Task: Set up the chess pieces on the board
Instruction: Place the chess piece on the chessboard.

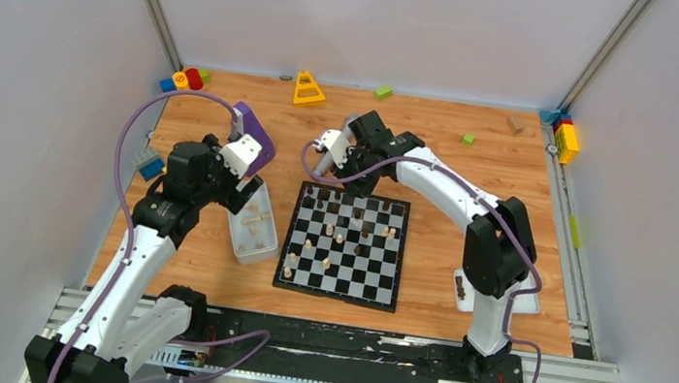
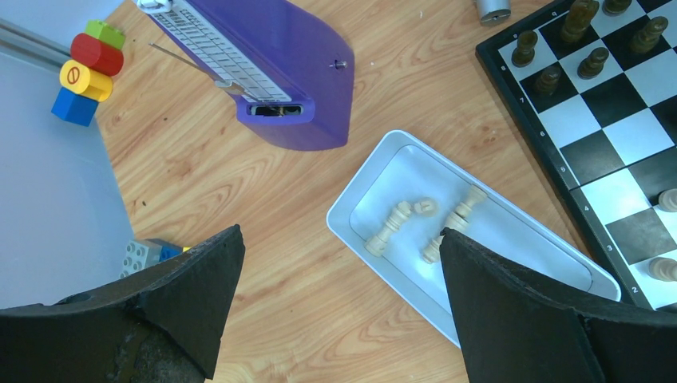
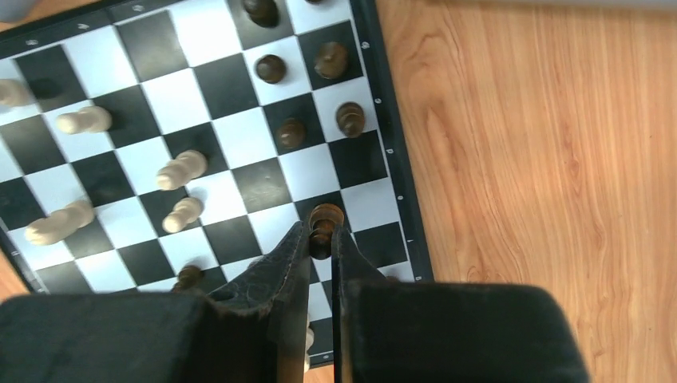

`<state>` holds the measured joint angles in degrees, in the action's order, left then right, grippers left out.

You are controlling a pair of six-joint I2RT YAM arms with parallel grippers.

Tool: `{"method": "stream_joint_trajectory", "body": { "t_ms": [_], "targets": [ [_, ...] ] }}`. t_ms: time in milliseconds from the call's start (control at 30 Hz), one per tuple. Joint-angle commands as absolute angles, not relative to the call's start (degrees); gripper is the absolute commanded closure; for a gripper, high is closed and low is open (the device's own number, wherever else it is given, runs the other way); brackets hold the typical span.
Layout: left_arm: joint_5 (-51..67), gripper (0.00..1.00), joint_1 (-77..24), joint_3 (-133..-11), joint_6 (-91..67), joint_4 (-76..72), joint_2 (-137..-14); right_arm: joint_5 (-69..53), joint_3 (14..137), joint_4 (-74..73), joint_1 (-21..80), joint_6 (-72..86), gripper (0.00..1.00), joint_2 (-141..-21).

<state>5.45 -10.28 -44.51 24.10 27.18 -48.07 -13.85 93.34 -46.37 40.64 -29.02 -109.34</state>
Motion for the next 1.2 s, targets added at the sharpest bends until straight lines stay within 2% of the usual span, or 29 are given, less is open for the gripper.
{"method": "stream_joint_trajectory", "body": {
  "t_ms": [0,367,1167],
  "targets": [
    [5.4,0.0,-9.91,-44.56,23.55,25.33,-47.35,-13.34,97.62,-46.52,39.99,-27.63,1.0,-113.12],
    [5.47,0.0,-9.93,-44.39,23.64,25.21,-47.29,-14.92,100.72,-47.56,39.96,-27.54,1.0,-118.12],
    [5.63,0.0,-9.88,-44.48,23.53,25.21,-47.72,-16.94,98.34,-48.42,40.47,-27.66,0.99,-120.32]
  ]
}}
